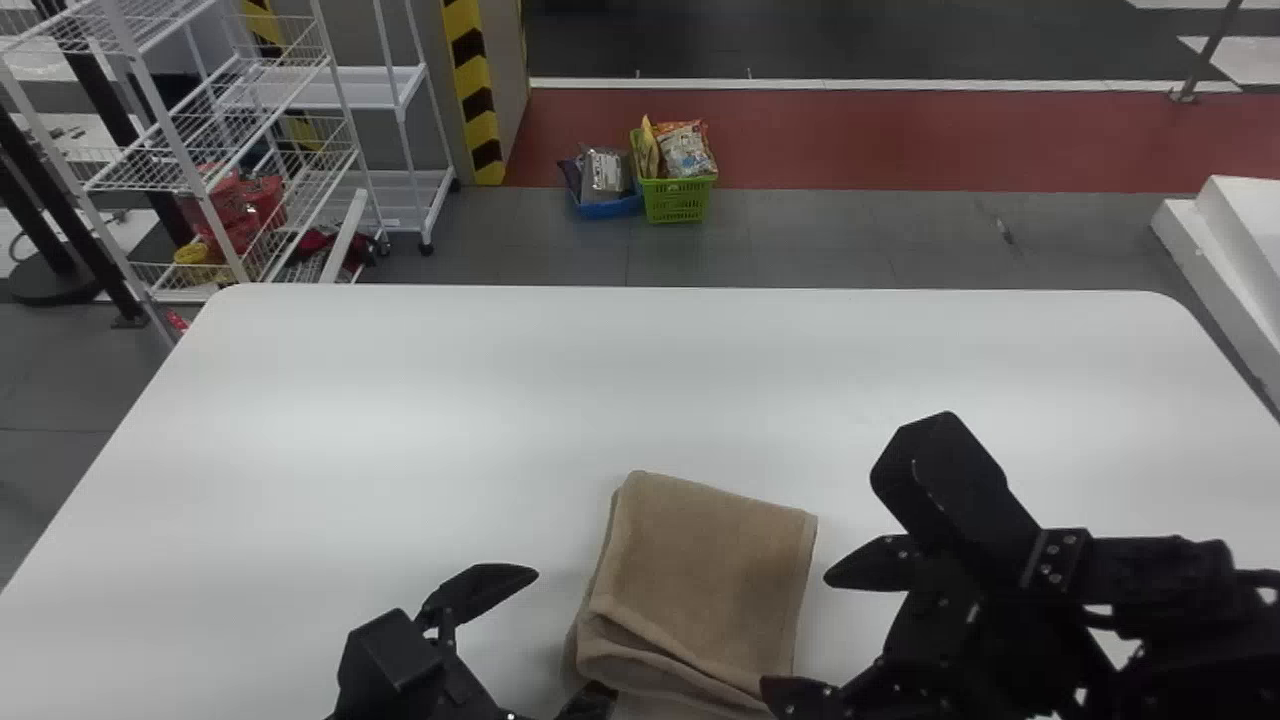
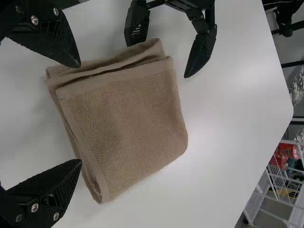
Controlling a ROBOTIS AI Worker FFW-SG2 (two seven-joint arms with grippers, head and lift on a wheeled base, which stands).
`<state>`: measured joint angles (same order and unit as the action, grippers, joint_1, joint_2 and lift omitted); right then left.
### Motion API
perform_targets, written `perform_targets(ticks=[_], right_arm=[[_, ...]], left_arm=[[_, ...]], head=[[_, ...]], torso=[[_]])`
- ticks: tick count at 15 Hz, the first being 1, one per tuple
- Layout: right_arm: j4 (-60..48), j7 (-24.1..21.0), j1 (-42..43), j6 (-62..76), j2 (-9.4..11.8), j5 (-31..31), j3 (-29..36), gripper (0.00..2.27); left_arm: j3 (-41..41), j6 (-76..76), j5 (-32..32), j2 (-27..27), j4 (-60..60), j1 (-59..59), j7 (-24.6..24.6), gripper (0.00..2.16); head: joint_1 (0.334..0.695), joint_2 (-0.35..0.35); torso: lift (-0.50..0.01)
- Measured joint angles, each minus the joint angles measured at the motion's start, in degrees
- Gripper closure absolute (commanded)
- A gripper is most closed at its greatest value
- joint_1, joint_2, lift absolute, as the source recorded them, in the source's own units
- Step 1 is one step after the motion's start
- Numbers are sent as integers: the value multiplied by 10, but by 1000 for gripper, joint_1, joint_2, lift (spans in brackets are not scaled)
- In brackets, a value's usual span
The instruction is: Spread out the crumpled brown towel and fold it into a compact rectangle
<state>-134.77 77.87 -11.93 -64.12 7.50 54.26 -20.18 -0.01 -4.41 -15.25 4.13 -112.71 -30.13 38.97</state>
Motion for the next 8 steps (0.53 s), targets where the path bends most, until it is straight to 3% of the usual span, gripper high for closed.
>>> perform_targets(ticks=[5, 8], right_arm=[[3, 0, 2, -9, -10, -27, 20, 130], [16, 0, 13, -36, -20, -48, 32, 194]], left_arm=[[36, -4, 11, -1, -10, -4, 3, 97], [83, -12, 43, -6, -8, 1, 10, 97]], head=[[695, 90], [695, 148]], torso=[[-127], [-127]])
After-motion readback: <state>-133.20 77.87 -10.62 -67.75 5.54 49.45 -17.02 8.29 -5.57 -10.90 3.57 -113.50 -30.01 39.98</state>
